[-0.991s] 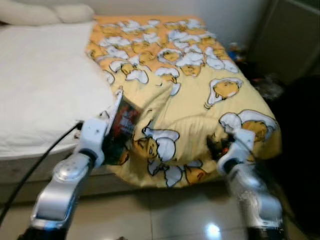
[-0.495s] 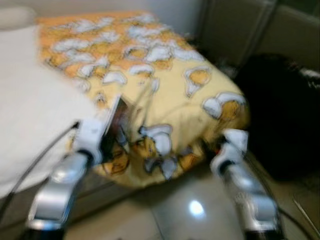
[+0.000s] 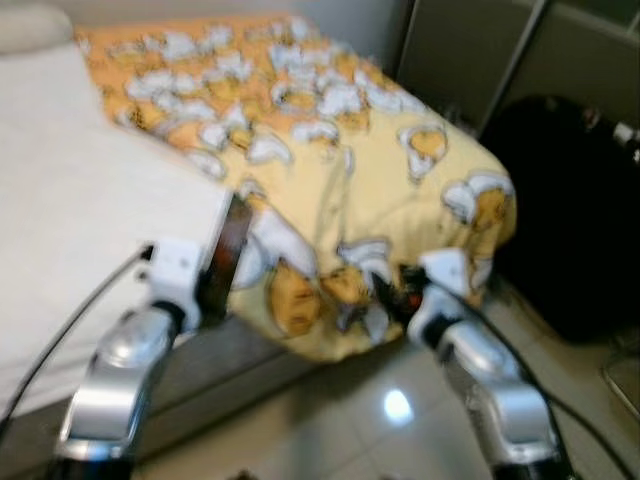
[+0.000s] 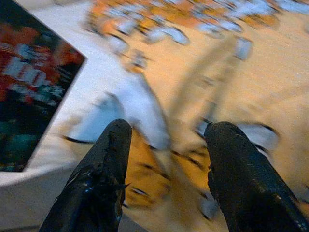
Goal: Clean up the room
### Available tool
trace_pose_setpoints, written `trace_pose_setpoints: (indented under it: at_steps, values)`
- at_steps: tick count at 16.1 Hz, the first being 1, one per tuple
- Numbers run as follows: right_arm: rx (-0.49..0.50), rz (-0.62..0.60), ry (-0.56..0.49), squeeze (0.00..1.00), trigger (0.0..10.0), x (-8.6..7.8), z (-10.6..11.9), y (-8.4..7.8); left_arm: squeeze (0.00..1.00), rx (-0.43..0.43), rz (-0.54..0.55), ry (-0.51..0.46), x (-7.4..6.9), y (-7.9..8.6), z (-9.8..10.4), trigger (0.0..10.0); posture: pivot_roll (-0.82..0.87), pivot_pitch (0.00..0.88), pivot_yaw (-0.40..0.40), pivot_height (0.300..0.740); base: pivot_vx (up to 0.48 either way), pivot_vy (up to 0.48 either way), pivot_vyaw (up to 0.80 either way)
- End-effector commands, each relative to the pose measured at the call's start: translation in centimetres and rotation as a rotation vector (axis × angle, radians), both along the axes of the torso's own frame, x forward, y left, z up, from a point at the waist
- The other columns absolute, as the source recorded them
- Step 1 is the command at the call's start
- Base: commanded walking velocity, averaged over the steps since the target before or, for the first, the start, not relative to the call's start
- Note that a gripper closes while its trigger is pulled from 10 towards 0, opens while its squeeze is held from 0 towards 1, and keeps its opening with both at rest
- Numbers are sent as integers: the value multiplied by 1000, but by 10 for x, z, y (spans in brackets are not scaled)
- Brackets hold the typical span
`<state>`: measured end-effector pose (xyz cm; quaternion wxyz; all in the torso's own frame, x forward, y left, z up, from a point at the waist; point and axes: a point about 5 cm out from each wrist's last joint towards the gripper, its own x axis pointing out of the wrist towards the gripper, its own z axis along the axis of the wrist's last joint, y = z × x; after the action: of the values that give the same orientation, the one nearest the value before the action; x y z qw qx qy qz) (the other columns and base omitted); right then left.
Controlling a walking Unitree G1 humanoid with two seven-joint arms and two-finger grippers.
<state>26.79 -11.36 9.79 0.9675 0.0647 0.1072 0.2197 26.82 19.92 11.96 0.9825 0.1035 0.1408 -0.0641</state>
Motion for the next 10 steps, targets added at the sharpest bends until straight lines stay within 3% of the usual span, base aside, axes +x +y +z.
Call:
trace_pose_setpoints:
  at_steps: [1,10]
  values:
    - [-8,-21,-17,0,10000,2,3,-10,0,-7,-26,-52,4,-9,9,10000,-14,0,-26,740,0,454,0]
    - [23,49,-31,0,10000,0,6,-5,0,-1,-11,-69,7,-5,12,10000,-11,0,-23,740,0,447,0]
